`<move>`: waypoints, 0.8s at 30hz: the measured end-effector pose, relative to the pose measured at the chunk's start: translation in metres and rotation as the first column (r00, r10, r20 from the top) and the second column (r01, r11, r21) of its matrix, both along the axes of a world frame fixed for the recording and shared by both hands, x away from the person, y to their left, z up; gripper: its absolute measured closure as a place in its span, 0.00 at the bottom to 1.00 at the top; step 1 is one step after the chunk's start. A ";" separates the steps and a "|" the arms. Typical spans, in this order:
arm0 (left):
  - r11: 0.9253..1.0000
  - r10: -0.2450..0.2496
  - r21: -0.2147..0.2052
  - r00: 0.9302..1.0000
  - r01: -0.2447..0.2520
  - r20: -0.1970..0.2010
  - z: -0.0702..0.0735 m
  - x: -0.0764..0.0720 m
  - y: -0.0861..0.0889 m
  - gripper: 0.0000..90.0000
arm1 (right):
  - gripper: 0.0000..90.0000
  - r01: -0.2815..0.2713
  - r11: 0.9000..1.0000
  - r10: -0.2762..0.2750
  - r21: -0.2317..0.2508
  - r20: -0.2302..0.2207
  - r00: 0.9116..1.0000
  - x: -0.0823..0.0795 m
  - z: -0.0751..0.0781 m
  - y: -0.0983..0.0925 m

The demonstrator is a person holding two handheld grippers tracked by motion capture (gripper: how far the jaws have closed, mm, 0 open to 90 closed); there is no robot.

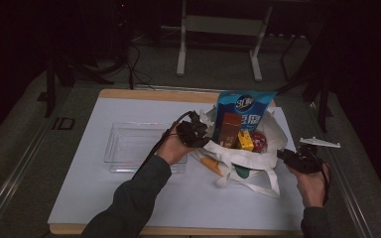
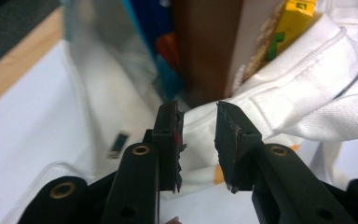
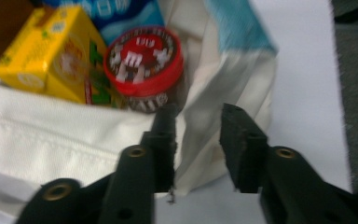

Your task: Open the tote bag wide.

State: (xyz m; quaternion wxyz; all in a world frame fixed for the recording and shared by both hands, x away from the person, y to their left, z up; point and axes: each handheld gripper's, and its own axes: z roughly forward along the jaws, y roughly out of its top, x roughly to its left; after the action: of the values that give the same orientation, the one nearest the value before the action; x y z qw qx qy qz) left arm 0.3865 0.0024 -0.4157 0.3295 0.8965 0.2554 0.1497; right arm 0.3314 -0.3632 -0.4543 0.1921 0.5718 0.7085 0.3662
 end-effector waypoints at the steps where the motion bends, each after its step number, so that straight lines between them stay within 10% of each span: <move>1: 1.000 0.006 -0.008 1.000 -0.006 0.008 0.002 0.001 0.003 0.77 | 0.69 0.006 1.000 -0.006 -0.004 0.005 1.000 0.000 0.003 -0.001; 13: 0.994 0.107 -0.036 0.984 -0.103 0.145 0.021 0.017 0.014 0.71 | 0.62 0.036 0.997 -0.032 -0.062 0.069 0.997 0.021 0.037 0.006; 24: 0.994 0.105 0.009 0.984 -0.107 0.143 0.007 0.044 -0.003 0.76 | 0.74 -0.003 0.997 0.010 -0.082 0.096 0.995 0.043 0.043 0.015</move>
State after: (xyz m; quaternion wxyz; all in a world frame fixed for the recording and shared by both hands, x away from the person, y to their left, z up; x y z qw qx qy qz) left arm 0.4301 -0.0005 -0.4087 0.3308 0.8715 0.2772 0.2327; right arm 0.3746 -0.3484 -0.4117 0.2480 0.5429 0.7146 0.3648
